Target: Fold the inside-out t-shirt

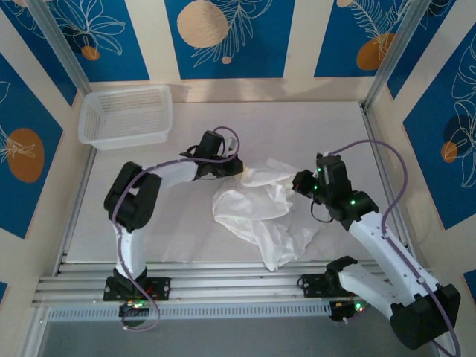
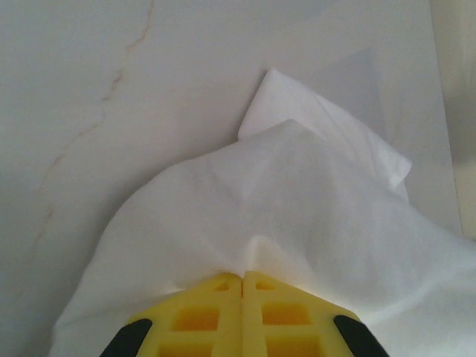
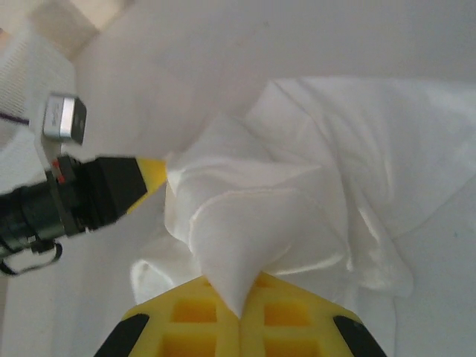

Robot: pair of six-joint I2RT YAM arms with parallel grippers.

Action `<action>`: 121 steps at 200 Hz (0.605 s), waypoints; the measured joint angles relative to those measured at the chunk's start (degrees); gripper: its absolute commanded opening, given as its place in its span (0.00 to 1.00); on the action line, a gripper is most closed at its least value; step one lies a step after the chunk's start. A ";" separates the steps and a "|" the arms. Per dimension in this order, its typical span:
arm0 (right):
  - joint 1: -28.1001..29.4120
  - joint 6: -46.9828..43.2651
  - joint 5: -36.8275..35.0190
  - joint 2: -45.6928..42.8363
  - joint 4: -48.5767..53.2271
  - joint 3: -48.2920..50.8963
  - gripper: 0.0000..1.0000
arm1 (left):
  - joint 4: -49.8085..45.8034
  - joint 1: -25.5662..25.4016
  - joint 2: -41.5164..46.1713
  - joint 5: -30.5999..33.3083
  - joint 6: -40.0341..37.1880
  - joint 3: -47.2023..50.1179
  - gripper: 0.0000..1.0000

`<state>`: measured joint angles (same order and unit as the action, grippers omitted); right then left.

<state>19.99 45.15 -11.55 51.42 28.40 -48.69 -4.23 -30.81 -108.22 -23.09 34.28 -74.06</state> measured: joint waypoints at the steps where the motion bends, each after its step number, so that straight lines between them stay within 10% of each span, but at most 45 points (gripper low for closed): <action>1: -0.09 -0.07 0.09 0.00 0.04 -0.24 0.00 | -0.35 0.02 0.39 0.15 -0.15 -0.11 0.00; 74: -2.99 -3.78 5.11 -1.79 -0.98 -19.96 0.00 | -11.69 -0.11 37.55 9.27 -9.14 -15.89 0.00; 121: -3.34 -3.82 7.13 -2.10 -1.62 -18.71 0.00 | -15.58 -3.89 41.64 10.84 -10.95 -17.42 0.00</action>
<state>16.64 41.32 -4.43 49.32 26.79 -67.40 -19.81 -34.70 -66.59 -12.25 23.33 -91.48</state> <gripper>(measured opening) 0.062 0.042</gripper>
